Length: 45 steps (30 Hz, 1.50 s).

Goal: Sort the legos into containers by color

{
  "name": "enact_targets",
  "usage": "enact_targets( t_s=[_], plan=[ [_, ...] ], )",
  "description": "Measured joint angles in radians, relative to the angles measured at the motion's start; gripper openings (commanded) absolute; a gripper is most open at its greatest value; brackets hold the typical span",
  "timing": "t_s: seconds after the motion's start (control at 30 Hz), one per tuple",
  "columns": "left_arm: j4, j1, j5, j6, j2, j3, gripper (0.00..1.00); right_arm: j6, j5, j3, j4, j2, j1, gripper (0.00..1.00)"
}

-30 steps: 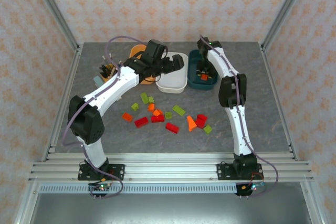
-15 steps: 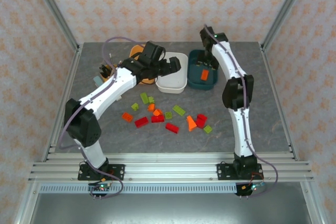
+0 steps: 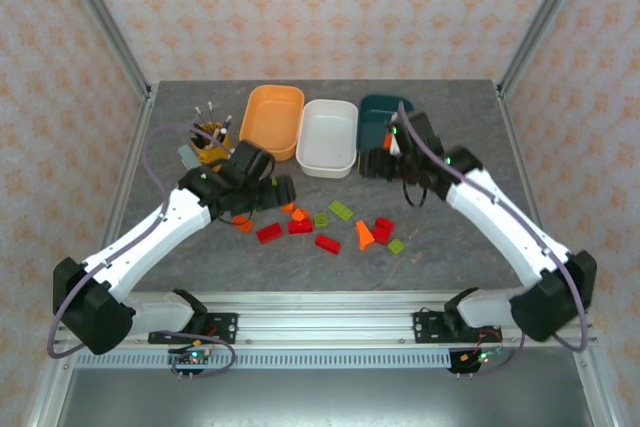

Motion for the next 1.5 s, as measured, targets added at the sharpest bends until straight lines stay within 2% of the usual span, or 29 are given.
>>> enact_targets(
  t_s=[0.17,0.3,0.47,0.63,0.87,1.13,1.3,1.5],
  plan=[
    [-0.029,-0.111,-0.033,0.106,0.076,-0.063,0.90,-0.014,-0.062,-0.341,0.112,-0.193,0.109,0.73],
    [-0.031,-0.140,-0.064,0.235,0.154,-0.050,0.90,-0.022,-0.069,-0.439,0.147,-0.283,0.144,0.74],
    [-0.048,-0.127,-0.092,0.401,0.261,0.019,0.91,-0.021,-0.063,-0.449,0.188,-0.291,0.162,0.75],
    [-0.057,-0.095,-0.093,0.511,0.330,0.027,0.90,-0.006,-0.059,-0.449,0.208,-0.291,0.164,0.75],
    [-0.071,-0.051,-0.093,0.595,0.378,0.028,0.87,0.013,-0.069,-0.475,0.238,-0.295,0.166,0.76],
    [-0.070,-0.049,-0.082,0.650,0.455,0.038,0.82,0.024,-0.073,-0.478,0.271,-0.271,0.167,0.75],
    [-0.062,-0.049,-0.087,0.657,0.482,0.039,0.72,0.028,-0.073,-0.478,0.282,-0.233,0.167,0.75],
    [-0.042,-0.049,-0.092,0.653,0.528,0.037,0.55,0.028,-0.072,-0.478,0.293,-0.214,0.167,0.74]
  ],
)
